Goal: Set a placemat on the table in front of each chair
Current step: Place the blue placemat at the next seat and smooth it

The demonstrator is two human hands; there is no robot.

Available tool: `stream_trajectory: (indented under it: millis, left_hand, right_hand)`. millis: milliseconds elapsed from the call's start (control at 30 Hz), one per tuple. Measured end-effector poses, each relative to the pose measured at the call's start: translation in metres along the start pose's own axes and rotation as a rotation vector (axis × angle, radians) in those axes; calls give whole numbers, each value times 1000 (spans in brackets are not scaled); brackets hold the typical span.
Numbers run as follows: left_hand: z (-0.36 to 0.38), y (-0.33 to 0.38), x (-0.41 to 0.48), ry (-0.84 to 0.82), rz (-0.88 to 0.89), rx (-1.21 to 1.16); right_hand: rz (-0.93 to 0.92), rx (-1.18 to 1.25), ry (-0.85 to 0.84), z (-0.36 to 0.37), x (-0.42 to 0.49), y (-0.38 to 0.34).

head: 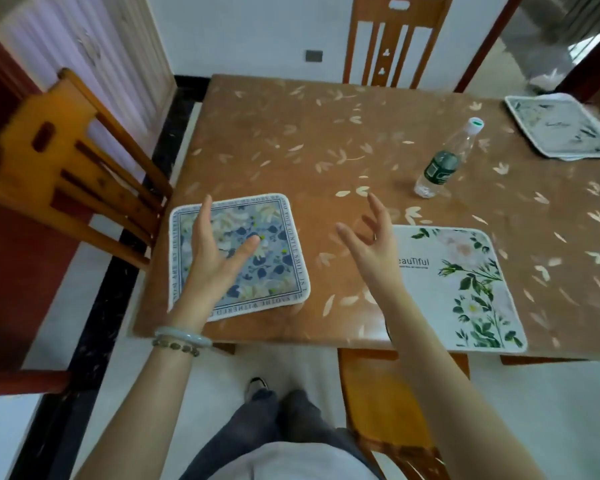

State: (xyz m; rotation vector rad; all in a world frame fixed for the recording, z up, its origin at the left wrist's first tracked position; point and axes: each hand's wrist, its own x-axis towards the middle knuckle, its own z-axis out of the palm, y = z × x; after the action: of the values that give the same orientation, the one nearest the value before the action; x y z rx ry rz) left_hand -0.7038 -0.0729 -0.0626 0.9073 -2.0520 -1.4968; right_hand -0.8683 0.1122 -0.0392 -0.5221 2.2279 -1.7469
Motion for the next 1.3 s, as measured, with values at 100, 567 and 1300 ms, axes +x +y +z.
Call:
stream_trajectory:
  millis: [100,567,1300]
  left_hand:
    - [-26,-23,-1,79,-31,23]
    - [-107,-107,39,-89,-161,212]
    - [-86,-162,90,-3,-507,-33]
  right_hand:
    - [9,-3,-49,30,7,3]
    - [131,-273,-31,138,23,64]
    - [656,-549,-159,150,76,128]
